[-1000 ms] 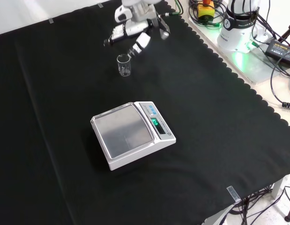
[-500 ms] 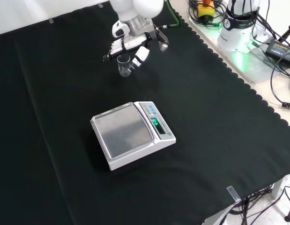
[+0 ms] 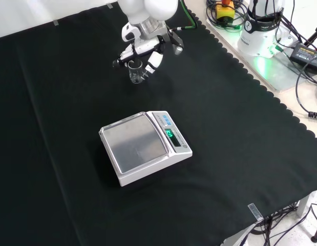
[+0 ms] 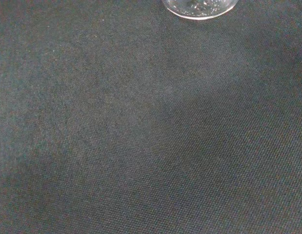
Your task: Pick up the beaker.
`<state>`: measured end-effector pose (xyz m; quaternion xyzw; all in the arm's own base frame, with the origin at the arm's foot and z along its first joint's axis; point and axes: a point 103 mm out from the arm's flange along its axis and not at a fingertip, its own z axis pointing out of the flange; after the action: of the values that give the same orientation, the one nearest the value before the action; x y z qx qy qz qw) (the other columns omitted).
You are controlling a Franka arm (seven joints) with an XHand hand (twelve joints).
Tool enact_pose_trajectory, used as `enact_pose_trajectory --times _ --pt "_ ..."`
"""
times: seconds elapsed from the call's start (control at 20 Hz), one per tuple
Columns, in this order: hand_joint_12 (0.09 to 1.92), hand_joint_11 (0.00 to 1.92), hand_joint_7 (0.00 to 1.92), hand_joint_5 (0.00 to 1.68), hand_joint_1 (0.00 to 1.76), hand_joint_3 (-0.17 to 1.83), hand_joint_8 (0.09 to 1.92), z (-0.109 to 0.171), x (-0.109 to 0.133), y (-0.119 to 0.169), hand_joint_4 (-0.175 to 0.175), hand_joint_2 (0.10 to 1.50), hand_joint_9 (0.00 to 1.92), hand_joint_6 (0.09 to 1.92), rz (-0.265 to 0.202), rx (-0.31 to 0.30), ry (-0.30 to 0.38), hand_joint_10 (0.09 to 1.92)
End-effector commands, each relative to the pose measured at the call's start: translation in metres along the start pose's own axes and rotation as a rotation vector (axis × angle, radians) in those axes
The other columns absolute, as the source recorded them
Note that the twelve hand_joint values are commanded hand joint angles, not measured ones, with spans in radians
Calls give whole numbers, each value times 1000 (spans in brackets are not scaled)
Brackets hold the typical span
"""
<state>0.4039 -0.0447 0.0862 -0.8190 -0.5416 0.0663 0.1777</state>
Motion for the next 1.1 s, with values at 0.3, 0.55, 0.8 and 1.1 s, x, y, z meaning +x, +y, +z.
enact_pose_trajectory --times 0.3,0.55,0.8,1.1 --pt "1189 955 322 408 524 239 904 4 20 -3 -41 895 931 87 -30 -56 -171 747" --pt "819 1475 722 734 808 290 895 3 35 -8 -147 879 1425 488 -47 -155 -207 478" --pt "633 1778 1099 984 1039 325 833 -8 12 -11 -161 885 1751 739 2 -236 -193 258" --pt "549 1912 1453 1197 1188 158 603 -33 15 -18 -175 943 1912 657 -61 -306 -257 161"
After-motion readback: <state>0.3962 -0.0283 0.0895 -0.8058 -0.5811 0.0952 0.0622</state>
